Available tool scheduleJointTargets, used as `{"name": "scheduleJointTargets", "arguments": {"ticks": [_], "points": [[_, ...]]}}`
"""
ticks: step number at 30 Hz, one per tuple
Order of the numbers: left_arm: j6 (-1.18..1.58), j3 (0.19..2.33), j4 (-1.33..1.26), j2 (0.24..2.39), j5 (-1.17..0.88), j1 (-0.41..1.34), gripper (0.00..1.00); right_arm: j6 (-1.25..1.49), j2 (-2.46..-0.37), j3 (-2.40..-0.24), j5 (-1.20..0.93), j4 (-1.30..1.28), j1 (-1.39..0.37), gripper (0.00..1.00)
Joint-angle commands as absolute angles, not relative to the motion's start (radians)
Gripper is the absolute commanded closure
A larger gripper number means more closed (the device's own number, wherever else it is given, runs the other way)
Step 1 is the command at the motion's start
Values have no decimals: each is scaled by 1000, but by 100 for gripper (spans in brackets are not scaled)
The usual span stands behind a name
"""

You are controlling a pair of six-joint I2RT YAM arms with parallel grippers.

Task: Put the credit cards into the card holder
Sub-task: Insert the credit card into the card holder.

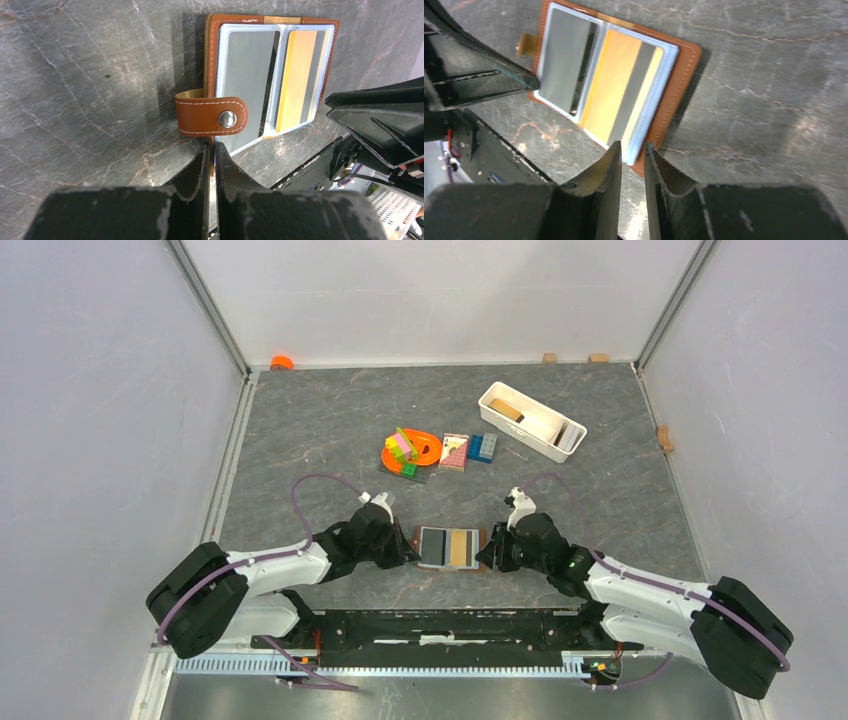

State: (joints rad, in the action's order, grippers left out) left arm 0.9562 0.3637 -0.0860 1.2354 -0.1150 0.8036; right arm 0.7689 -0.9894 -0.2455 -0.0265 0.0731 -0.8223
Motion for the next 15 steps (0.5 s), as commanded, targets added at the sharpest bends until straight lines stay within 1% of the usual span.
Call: {"name": "scheduleJointTargets", "arguments": {"ticks": [1,6,15], "points": [[963,370,-101,1249,-120,805,96,794,-1002,-244,-93,227,-822,73],[962,373,-100,1256,-126,805,96,801,-1025,-241,-106,252,-822,73],[962,373,-98,1259,-134,805,97,831,-1107,-231,-71,205,-822,75]]}}
